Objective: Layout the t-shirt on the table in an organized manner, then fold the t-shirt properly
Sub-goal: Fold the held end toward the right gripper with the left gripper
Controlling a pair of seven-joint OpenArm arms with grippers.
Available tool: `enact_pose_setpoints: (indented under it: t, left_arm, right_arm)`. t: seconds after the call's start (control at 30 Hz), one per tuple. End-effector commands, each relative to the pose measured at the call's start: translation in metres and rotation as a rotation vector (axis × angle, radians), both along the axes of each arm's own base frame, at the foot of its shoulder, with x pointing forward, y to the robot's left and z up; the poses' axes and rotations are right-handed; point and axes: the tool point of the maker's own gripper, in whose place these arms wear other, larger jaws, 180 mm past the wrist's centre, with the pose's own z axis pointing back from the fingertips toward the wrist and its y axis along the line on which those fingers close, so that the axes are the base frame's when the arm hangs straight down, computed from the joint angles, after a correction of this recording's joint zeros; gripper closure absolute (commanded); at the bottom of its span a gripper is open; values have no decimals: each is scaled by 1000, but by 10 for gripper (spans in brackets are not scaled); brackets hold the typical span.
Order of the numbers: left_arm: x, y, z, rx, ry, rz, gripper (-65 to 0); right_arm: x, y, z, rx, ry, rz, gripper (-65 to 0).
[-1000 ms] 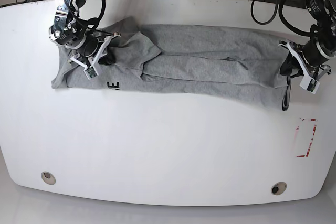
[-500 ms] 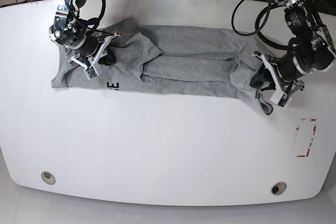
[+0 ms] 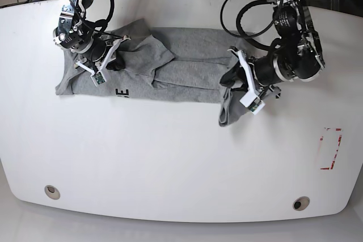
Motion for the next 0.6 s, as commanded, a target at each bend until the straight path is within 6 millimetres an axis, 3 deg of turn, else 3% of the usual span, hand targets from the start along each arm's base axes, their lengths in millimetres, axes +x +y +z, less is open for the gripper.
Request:
enact_pose_setpoints:
  t: [0.0, 0.27, 0.57]
  left_arm:
    - [6, -10, 10, -8, -43, -15, -22]
    - [4, -40, 11, -29, -37, -67, -22]
    - [-8, -67, -18, -77, 88, -124, -24]
  right_arm:
    - [-9, -7, -10, -54, 60, 11, -38]
    - [-9, -7, -9, -54, 58, 11, -38]
    - [-9, -7, -9, -54, 58, 11, -38]
